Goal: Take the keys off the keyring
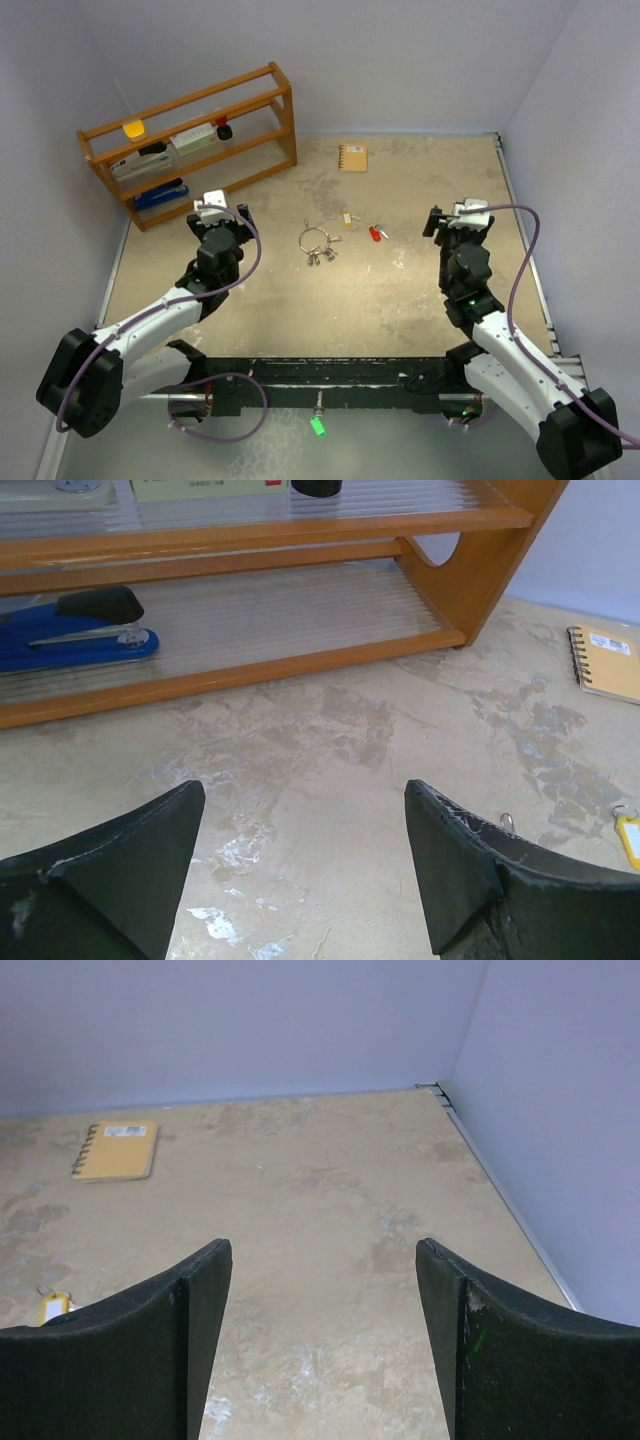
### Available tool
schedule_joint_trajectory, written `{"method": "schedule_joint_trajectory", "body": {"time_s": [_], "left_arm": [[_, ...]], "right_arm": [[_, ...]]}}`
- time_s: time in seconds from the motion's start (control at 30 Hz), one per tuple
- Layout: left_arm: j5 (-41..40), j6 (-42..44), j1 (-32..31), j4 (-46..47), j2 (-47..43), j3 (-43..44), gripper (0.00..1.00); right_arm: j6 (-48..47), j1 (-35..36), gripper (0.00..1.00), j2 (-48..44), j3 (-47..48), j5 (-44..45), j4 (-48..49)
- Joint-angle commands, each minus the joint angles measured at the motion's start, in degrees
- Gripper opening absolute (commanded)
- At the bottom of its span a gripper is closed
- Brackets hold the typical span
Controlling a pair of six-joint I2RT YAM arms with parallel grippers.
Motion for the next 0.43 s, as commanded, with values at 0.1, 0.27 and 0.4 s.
{"method": "schedule_joint_trajectory", "body": {"time_s": [0.1,0.27,0.4], "left_arm": [[-3.66,1.37,0.05,-1.52,-4.38,-1.84,0.79],[-5.75,1.68,0.04,-1.65,-7.58,-3.89,0.79],[-6.11,1.83,0.07,-2.63,-8.16,-3.96,0.80]], "right_arm": [[1.08,0.06,0.78,-4.10,-3.81,6.24,6.89],[1.21,0.06,0.78,-4.41,-4.30,7.02,7.21],[1.60,0.06,0.79,-4.06,-4.37,7.87,7.20]]}}
